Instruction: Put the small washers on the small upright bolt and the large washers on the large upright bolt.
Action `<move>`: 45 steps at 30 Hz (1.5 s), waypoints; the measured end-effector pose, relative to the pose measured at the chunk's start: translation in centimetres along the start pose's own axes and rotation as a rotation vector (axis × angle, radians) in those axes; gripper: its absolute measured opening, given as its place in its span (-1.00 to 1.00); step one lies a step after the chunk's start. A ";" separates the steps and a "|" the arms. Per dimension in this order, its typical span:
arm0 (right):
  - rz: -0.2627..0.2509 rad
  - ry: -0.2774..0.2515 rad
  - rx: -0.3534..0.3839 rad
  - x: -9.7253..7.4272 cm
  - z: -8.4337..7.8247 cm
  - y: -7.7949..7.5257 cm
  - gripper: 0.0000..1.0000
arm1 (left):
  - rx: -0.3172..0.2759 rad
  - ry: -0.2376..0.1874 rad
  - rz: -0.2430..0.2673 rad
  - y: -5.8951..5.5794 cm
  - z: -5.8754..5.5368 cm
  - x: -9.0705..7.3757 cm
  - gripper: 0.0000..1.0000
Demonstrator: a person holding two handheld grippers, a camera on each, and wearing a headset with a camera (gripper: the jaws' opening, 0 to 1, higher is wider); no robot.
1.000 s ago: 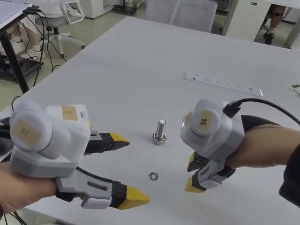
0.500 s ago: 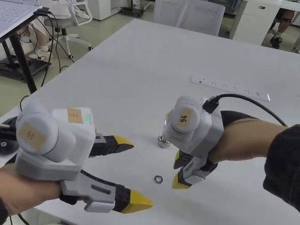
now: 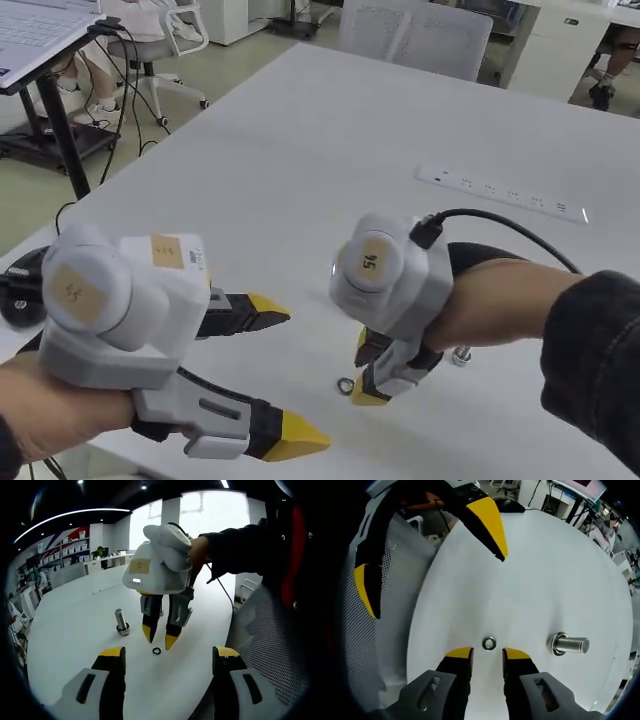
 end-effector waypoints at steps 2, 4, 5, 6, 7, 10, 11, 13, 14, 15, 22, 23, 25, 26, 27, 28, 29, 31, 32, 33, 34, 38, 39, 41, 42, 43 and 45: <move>0.002 0.003 -0.001 0.2 0.0 -0.1 -0.51 | -0.001 -0.002 0.002 0.0 0.0 0.0 0.40; 0.006 0.004 -0.004 0.4 0.1 0.0 -0.52 | -0.002 -0.004 0.003 0.1 0.0 0.0 0.40; 0.007 0.004 -0.006 0.5 0.2 0.0 -0.52 | -0.003 -0.004 0.004 0.1 0.0 -0.1 0.40; 0.008 0.005 -0.008 0.6 0.2 0.0 -0.52 | -0.003 -0.005 0.005 0.1 0.0 -0.1 0.40; 0.010 0.007 -0.011 0.7 0.2 0.1 -0.53 | -0.004 -0.005 0.006 0.1 -0.1 -0.1 0.40; 0.009 0.014 -0.020 0.9 0.2 0.0 -0.55 | -0.006 -0.006 0.008 0.1 -0.1 -0.1 0.40; 0.008 0.017 -0.023 1.0 0.2 0.0 -0.56 | -0.007 -0.006 0.008 0.1 -0.2 -0.1 0.40; 0.011 0.019 -0.023 1.1 0.1 0.0 -0.57 | -0.008 -0.005 0.009 0.1 -0.2 -0.2 0.40; 0.011 0.020 -0.024 1.2 0.1 0.0 -0.58 | -0.008 -0.006 0.010 0.1 -0.2 -0.2 0.39; 0.010 0.024 -0.030 1.2 0.1 0.1 -0.58 | -0.009 -0.007 0.011 0.2 -0.2 -0.2 0.39; 0.001 0.030 -0.039 1.2 0.1 -0.1 -0.62 | -0.009 -0.009 0.009 0.1 -0.1 -0.1 0.39; 0.000 0.030 -0.044 1.2 0.1 0.0 -0.62 | -0.009 -0.009 0.008 0.1 -0.1 -0.1 0.39; 0.001 0.034 -0.055 1.2 0.2 0.1 -0.64 | -0.009 -0.008 0.008 0.1 -0.1 -0.1 0.39; 0.001 0.036 -0.059 1.2 0.2 0.1 -0.65 | -0.009 -0.008 0.008 0.1 -0.1 -0.1 0.39; 0.001 0.036 -0.058 1.2 0.2 0.1 -0.66 | -0.010 -0.008 0.007 0.0 -0.1 -0.1 0.39; 0.001 0.036 -0.055 1.2 0.2 0.1 -0.66 | -0.009 -0.008 0.007 0.0 -0.1 -0.1 0.39; 0.002 0.035 -0.053 1.2 0.2 0.1 -0.66 | -0.009 -0.008 0.007 0.0 -0.1 -0.1 0.39; 0.002 0.033 -0.054 1.2 0.2 0.1 -0.67 | -0.009 -0.008 0.006 0.0 -0.1 -0.1 0.38; 0.001 0.033 -0.052 1.2 0.2 0.1 -0.68 | -0.009 -0.007 0.006 0.0 -0.1 -0.1 0.38; -0.002 0.034 -0.053 1.2 0.2 0.0 -0.69 | -0.009 -0.007 0.005 0.0 -0.2 -0.1 0.38; -0.003 0.034 -0.054 1.2 0.1 0.0 -0.70 | -0.009 -0.007 0.005 0.1 -0.2 0.0 0.38; -0.003 0.034 -0.058 1.2 0.1 0.0 -0.71 | -0.010 -0.007 0.005 0.1 -0.2 0.0 0.38; -0.003 0.034 -0.059 1.2 0.1 0.0 -0.71 | -0.011 -0.007 0.004 0.1 -0.2 0.0 0.38; -0.003 0.033 -0.059 1.2 0.1 0.0 -0.71 | -0.010 -0.007 0.004 0.1 -0.2 0.0 0.38; -0.004 0.032 -0.058 1.2 0.1 0.0 -0.71 | -0.010 -0.007 0.003 0.1 -0.2 0.0 0.38; -0.004 0.031 -0.057 1.3 0.1 0.0 -0.71 | -0.010 -0.006 0.003 0.1 -0.2 0.0 0.38; -0.006 0.029 -0.058 1.3 0.1 0.0 -0.71 | -0.009 -0.004 0.003 0.1 -0.2 0.1 0.38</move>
Point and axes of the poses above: the centre of the closed fingertips' face, and the gripper's own axes: x roughly forward along the fingers, y roughly to its left, z roughly out of its top, the point moved 3 cm from there along -x, roughly backward along the fingers, and after that the axes turned 14 degrees about -x, right-handed, at the moved point
